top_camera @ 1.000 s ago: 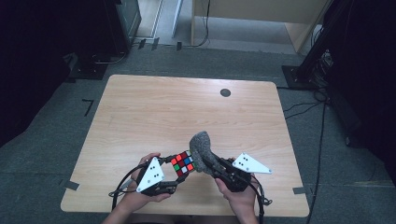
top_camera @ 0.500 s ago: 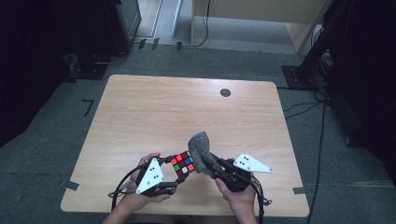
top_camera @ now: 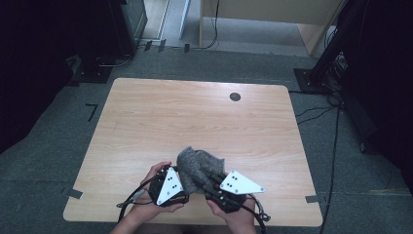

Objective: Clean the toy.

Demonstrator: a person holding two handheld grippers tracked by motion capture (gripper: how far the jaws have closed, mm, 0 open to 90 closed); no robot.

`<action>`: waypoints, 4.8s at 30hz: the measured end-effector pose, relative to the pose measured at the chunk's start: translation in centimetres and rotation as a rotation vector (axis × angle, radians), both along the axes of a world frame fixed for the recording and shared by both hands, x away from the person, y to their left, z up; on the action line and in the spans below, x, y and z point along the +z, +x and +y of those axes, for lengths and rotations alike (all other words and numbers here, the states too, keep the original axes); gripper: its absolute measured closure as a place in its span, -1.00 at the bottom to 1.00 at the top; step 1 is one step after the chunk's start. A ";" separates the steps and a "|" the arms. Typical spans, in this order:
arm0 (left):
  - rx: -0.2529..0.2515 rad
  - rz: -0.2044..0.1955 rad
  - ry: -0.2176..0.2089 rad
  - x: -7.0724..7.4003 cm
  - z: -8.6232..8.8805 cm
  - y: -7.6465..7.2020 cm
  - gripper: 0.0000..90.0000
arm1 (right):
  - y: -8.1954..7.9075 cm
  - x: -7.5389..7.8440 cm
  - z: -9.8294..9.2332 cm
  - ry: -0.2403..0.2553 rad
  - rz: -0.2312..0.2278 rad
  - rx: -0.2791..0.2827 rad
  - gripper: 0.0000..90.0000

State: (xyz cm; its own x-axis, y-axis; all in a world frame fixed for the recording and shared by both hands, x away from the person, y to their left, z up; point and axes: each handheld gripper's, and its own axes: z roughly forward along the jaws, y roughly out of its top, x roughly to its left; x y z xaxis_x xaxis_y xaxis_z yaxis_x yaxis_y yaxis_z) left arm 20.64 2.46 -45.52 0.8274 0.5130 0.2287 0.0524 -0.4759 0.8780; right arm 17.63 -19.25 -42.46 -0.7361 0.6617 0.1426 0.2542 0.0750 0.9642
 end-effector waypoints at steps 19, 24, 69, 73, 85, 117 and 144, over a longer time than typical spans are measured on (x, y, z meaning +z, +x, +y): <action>-0.010 -0.027 -0.020 0.6 0.7 0.0 -0.23 | -0.4 0.9 0.6 -0.039 -0.040 -0.015 0.65; -0.017 -0.024 -0.061 1.0 1.2 0.1 -0.23 | 0.9 1.1 -3.2 0.021 0.002 -0.197 0.65; -0.093 0.084 -0.411 3.1 3.9 0.7 -0.23 | 1.8 -3.6 -1.2 0.244 0.291 0.086 0.65; -0.084 0.077 -0.399 3.0 3.9 0.7 -0.23 | 1.7 -3.7 -0.6 0.197 0.290 0.094 0.66; -0.080 0.086 -0.392 2.8 3.7 0.7 -0.23 | 1.9 -3.4 -2.2 0.282 0.282 0.026 0.67; -0.069 0.093 -0.411 2.8 3.9 0.9 -0.23 | 2.0 -2.8 -2.3 0.240 0.235 0.020 0.67; -0.047 0.104 -0.423 2.9 4.0 0.9 -0.23 | 1.6 -3.8 0.1 0.179 0.261 0.103 0.67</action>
State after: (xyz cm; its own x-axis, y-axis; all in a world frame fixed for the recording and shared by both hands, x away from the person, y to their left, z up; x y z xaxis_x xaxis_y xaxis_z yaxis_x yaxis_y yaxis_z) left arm 21.52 6.43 -42.65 0.8597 0.5046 -0.0793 0.1375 -0.0792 0.9873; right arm 19.27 -19.17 -46.22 -0.7212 0.5327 0.4429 0.4947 -0.0517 0.8675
